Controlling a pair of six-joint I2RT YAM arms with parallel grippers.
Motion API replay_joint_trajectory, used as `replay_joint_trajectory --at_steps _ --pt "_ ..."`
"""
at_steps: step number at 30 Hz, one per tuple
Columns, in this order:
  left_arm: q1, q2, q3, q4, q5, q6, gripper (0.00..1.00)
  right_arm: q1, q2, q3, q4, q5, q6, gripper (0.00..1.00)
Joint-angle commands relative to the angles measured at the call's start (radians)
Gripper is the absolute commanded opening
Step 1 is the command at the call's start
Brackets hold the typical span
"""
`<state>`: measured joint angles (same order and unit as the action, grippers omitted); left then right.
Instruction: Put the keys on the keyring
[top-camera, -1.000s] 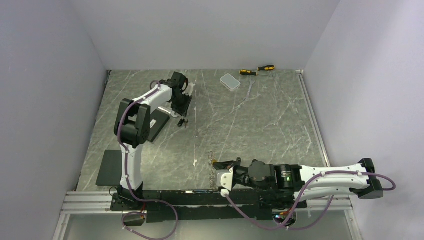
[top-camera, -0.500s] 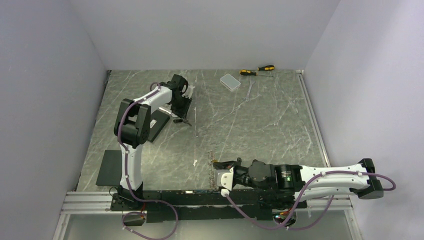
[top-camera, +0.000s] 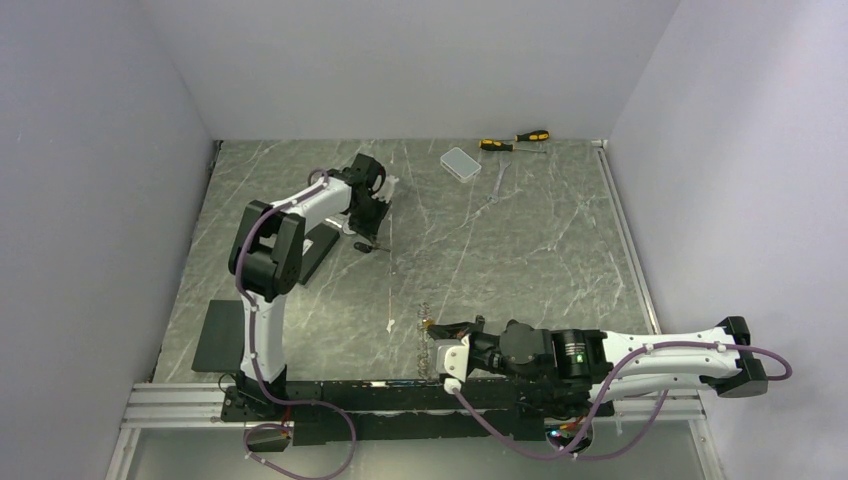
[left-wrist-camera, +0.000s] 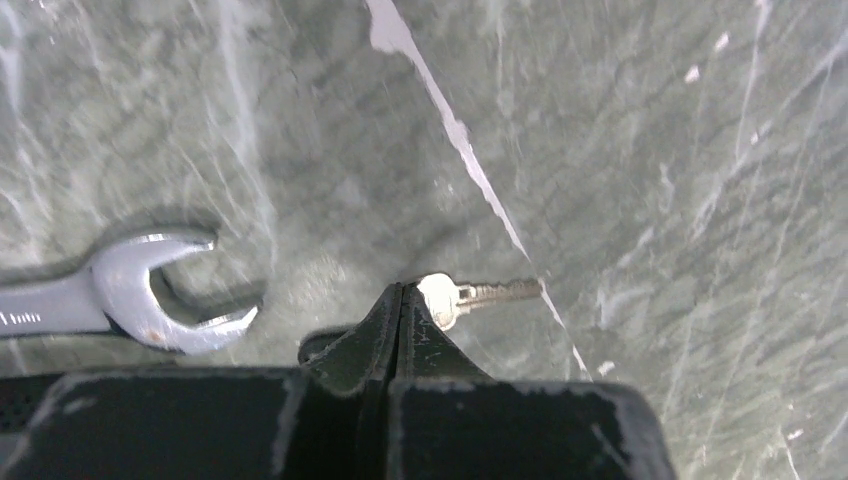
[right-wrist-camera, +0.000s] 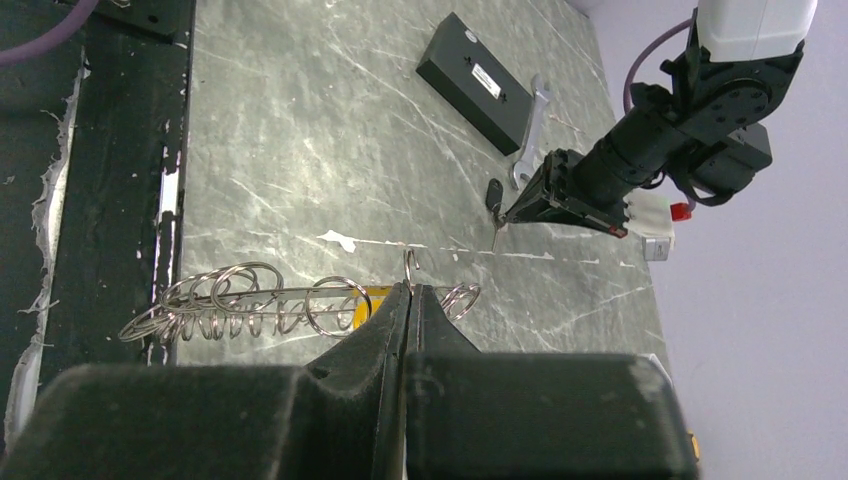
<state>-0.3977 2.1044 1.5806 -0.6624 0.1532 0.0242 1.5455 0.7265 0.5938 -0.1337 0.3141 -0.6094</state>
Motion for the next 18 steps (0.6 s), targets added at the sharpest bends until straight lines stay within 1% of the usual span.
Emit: replay_joint_trajectory --at_steps 1,10,11,13,14,15,16,18 --pt "-0.004 -0.143 -0.033 -0.027 0.010 -0.018 0.00 0.008 -0.022 0.047 0.033 0.026 0.006 0.00" --pt "-0.005 -0.289 -0.138 -0.033 0.021 -0.082 0.00 0.008 0.004 0.045 0.067 0.019 -0.006 0.00" --pt "-0.004 -0.294 -0.148 -0.032 0.011 -0.091 0.03 0.008 0.007 0.047 0.067 0.019 -0.006 0.00" --pt "-0.004 -0.304 -0.173 -0.016 -0.012 -0.103 0.37 0.009 0.013 0.049 0.070 0.016 -0.004 0.00" --pt "-0.004 -0.305 -0.185 -0.002 -0.018 -0.106 0.49 0.010 0.016 0.051 0.069 0.015 -0.002 0.00" --pt "-0.003 -0.301 -0.195 0.009 -0.012 -0.108 0.55 0.010 0.019 0.053 0.070 0.012 0.000 0.00" --pt "-0.002 -0.288 -0.195 0.016 -0.002 -0.107 0.58 0.010 0.022 0.055 0.069 0.011 0.000 0.00" --pt "0.002 -0.250 -0.177 0.020 0.014 -0.105 0.58 0.012 0.027 0.057 0.072 0.010 0.002 0.00"
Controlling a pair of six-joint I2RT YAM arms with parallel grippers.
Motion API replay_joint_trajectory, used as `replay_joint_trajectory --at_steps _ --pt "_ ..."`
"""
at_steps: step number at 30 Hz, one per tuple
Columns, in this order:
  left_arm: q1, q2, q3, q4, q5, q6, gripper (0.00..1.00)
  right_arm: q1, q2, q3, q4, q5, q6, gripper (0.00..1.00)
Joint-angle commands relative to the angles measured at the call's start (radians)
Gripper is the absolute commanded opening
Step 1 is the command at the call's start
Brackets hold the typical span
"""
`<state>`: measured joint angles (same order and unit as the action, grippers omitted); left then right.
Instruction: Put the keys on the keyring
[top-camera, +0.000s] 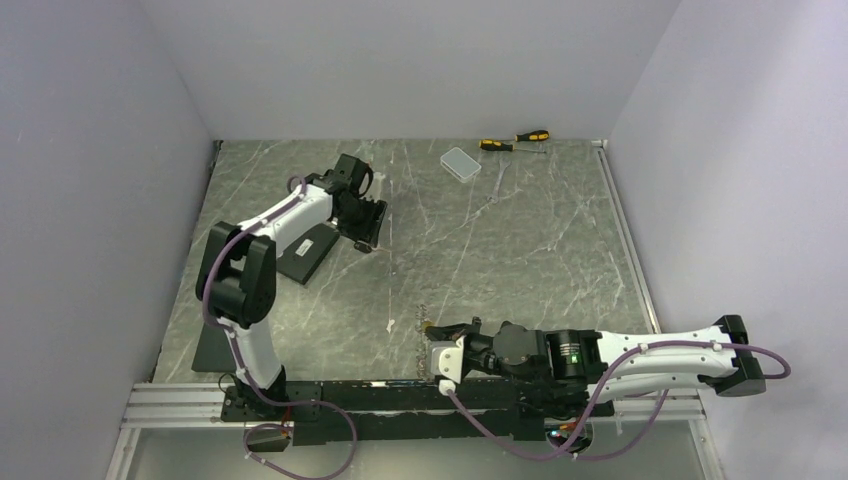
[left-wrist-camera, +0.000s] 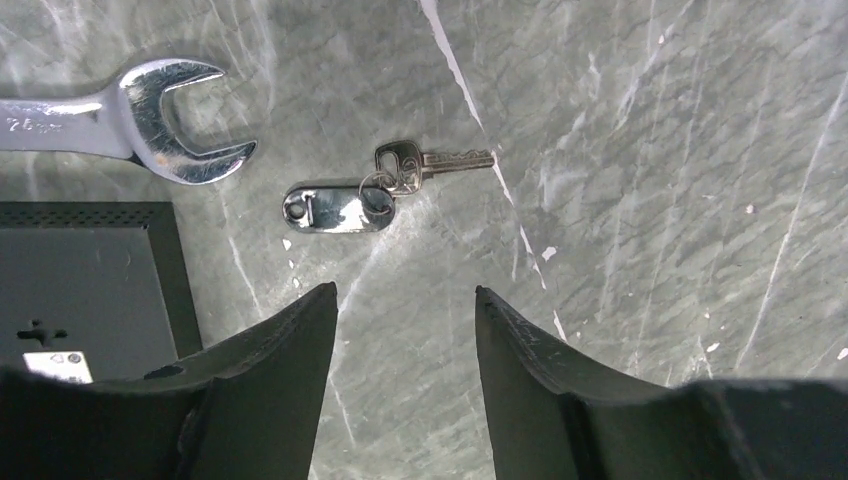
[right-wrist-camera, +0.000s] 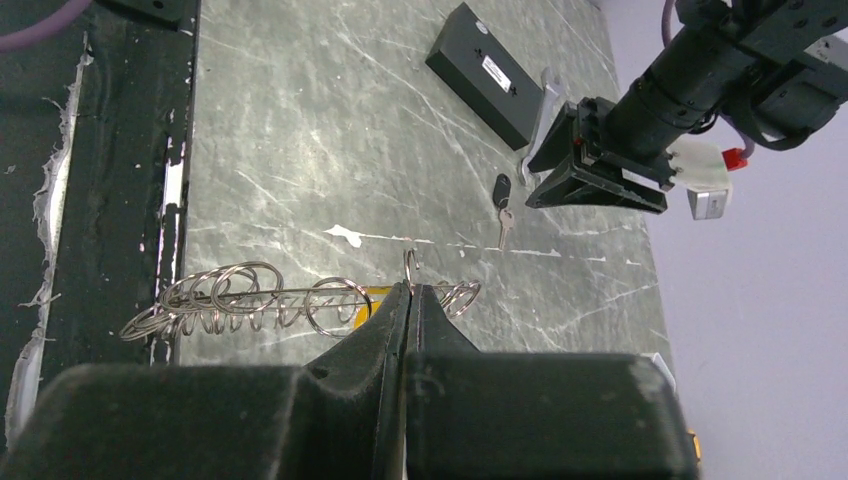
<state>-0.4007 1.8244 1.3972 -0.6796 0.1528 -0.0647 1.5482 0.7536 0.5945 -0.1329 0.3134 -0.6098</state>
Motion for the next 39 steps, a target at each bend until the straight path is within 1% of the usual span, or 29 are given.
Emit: replay_joint_trajectory --at_steps 1,6,8,14,25,30,32,37,39 --pt "0.005 0.051 0.012 0.042 0.015 -0.014 0.58 0.011 0.001 0.057 0.072 0.010 0.002 0.00" --pt "0.007 0.153 0.065 0.039 -0.016 0.007 0.54 0.022 -0.002 0.047 0.094 0.018 0.007 0.00" --pt "0.007 0.169 0.067 0.042 -0.028 0.008 0.54 0.026 -0.005 0.044 0.100 0.021 0.010 0.00" --pt "0.007 0.185 0.052 0.086 -0.008 0.010 0.53 0.035 -0.014 0.039 0.096 0.030 0.001 0.00" --pt "-0.006 0.158 0.038 0.121 -0.058 0.014 0.46 0.039 -0.014 0.035 0.102 0.038 0.004 0.00" --pt "-0.016 0.163 0.025 0.132 -0.080 0.018 0.47 0.040 -0.016 0.038 0.100 0.039 0.002 0.00" --pt "-0.021 0.156 0.022 0.140 -0.085 0.021 0.49 0.040 -0.017 0.039 0.096 0.039 0.005 0.00" --pt "-0.042 0.113 0.016 0.168 -0.090 0.052 0.58 0.043 -0.014 0.040 0.096 0.042 0.006 0.00" --pt "-0.052 0.114 0.031 0.157 -0.098 0.113 0.59 0.044 -0.012 0.044 0.095 0.043 0.004 0.00"
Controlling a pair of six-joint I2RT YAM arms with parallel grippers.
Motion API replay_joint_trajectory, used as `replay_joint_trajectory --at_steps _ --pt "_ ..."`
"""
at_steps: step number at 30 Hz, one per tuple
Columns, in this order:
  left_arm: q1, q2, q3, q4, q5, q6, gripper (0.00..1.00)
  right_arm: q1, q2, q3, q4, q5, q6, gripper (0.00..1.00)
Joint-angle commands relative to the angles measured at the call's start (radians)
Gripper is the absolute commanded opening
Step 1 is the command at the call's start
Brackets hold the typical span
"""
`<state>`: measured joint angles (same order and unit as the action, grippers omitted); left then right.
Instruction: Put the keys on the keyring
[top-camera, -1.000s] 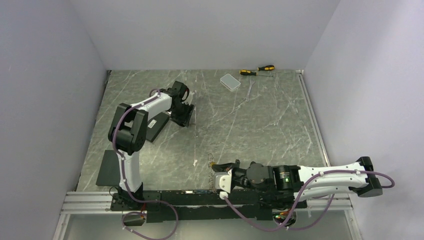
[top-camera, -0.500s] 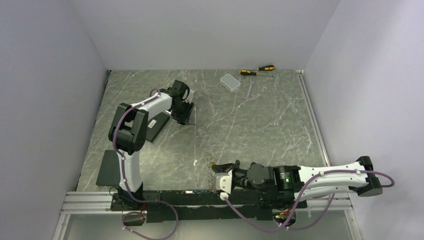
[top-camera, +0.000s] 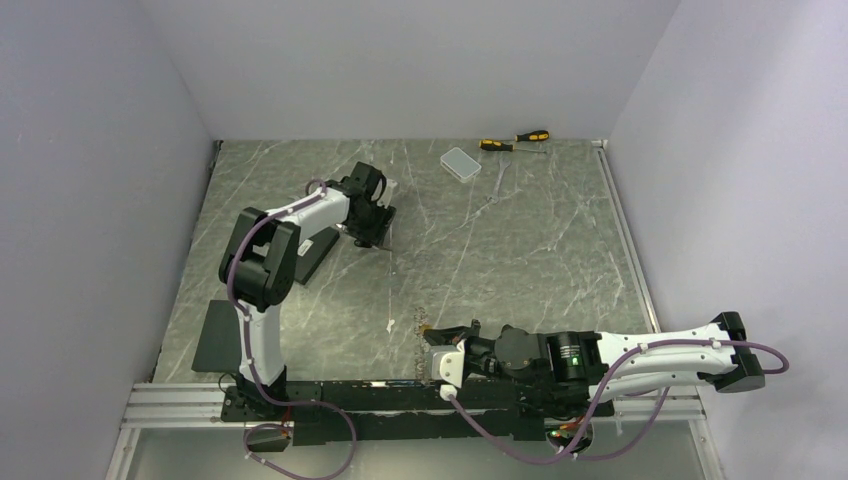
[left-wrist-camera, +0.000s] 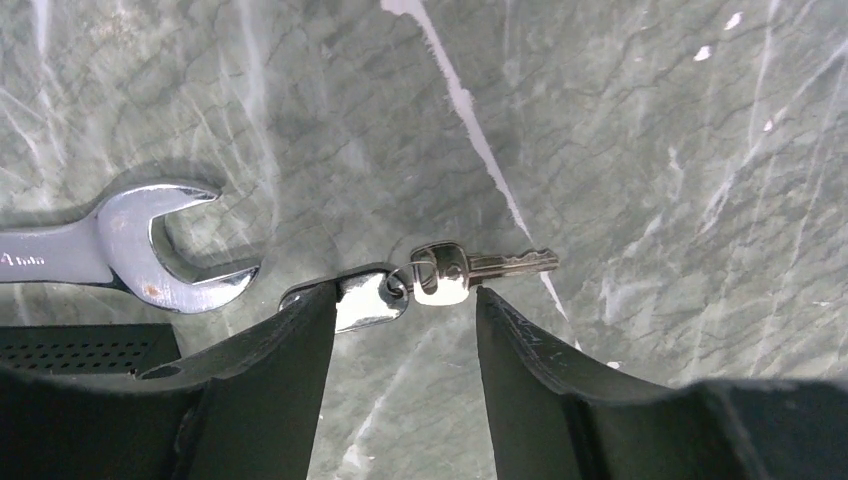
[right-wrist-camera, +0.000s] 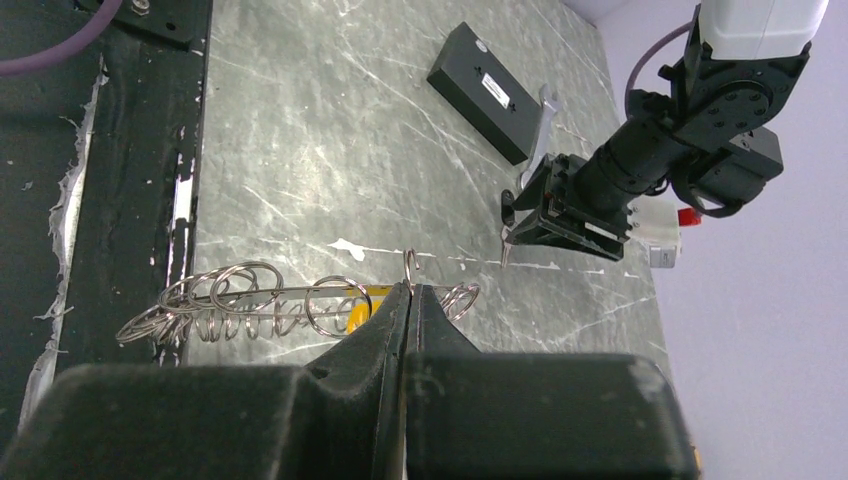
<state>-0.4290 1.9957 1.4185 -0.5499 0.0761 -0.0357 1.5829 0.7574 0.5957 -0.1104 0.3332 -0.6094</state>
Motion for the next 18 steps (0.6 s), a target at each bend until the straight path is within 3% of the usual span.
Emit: replay_joint_trajectory --at_steps 1,9,18 --pt "-0.026 -0.056 0.021 0.018 -0.023 0.097 0.59 0.011 -0.015 0.045 0.072 0.023 0.003 0.00" --pt "-0.025 -0.079 0.053 -0.078 0.031 0.323 0.63 0.025 -0.029 0.059 0.037 0.033 0.013 0.00" --pt "-0.021 -0.094 0.006 -0.057 0.125 0.545 0.63 0.038 -0.039 0.070 0.011 0.024 0.011 0.00"
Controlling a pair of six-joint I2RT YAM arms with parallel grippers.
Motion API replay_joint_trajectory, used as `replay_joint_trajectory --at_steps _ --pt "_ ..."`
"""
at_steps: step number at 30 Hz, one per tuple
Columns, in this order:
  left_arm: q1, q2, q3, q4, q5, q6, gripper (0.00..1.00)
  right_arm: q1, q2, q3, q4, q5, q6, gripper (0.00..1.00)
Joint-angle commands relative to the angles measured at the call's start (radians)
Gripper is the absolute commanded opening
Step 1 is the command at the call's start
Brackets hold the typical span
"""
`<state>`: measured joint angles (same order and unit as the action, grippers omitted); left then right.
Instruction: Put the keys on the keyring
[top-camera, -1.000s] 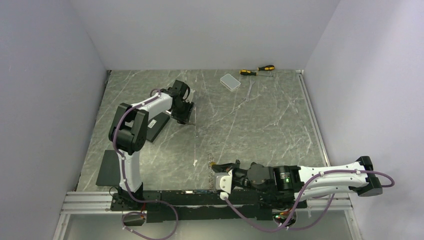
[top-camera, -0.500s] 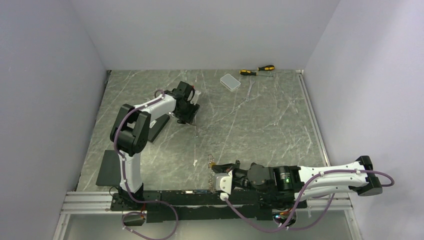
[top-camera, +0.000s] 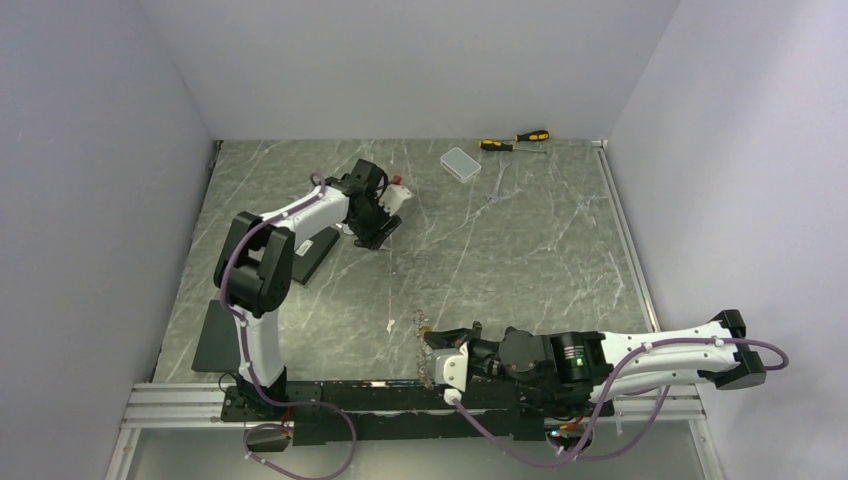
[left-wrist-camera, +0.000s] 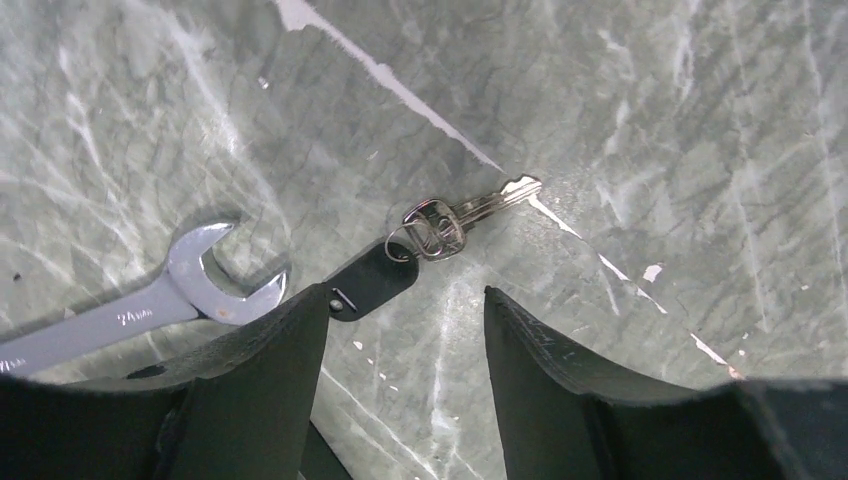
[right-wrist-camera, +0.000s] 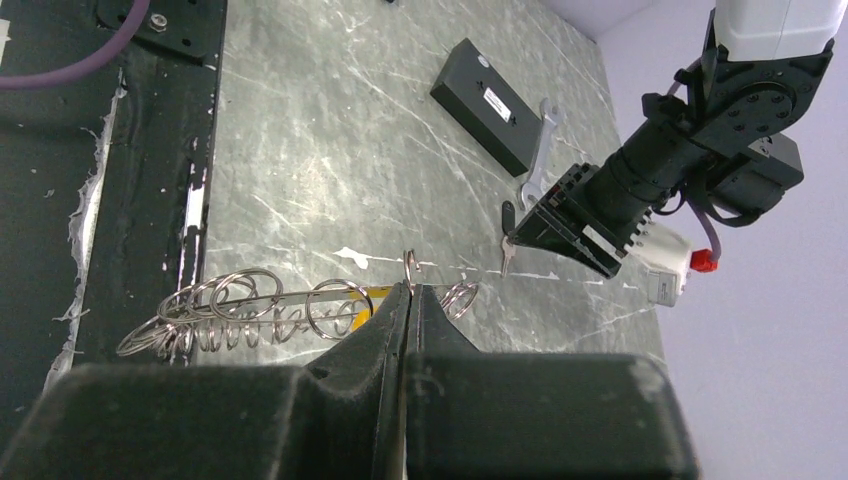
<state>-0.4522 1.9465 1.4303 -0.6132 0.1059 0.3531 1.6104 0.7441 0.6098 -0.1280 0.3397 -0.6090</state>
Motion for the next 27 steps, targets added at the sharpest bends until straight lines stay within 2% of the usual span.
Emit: replay_joint_trajectory --at_steps 1,5,7,18,27 --pt "0.008 -0.035 -0.003 0.003 0.124 0.185 0.63 0.010 -0.027 0.057 0.027 0.018 0.009 0.00" --pt "0.065 0.041 0.080 -0.111 0.336 0.298 0.60 0.012 -0.028 0.065 0.010 0.018 0.011 0.00" --pt "0.084 0.069 0.102 -0.147 0.366 0.337 0.61 0.014 -0.033 0.068 0.003 0.020 0.017 0.00" --pt "0.101 0.099 0.037 -0.059 0.335 0.446 0.61 0.028 -0.052 0.056 -0.006 0.042 0.032 0.00" --pt "0.098 -0.006 -0.154 0.182 0.302 0.520 0.59 0.032 -0.059 0.048 0.010 0.053 0.043 0.00"
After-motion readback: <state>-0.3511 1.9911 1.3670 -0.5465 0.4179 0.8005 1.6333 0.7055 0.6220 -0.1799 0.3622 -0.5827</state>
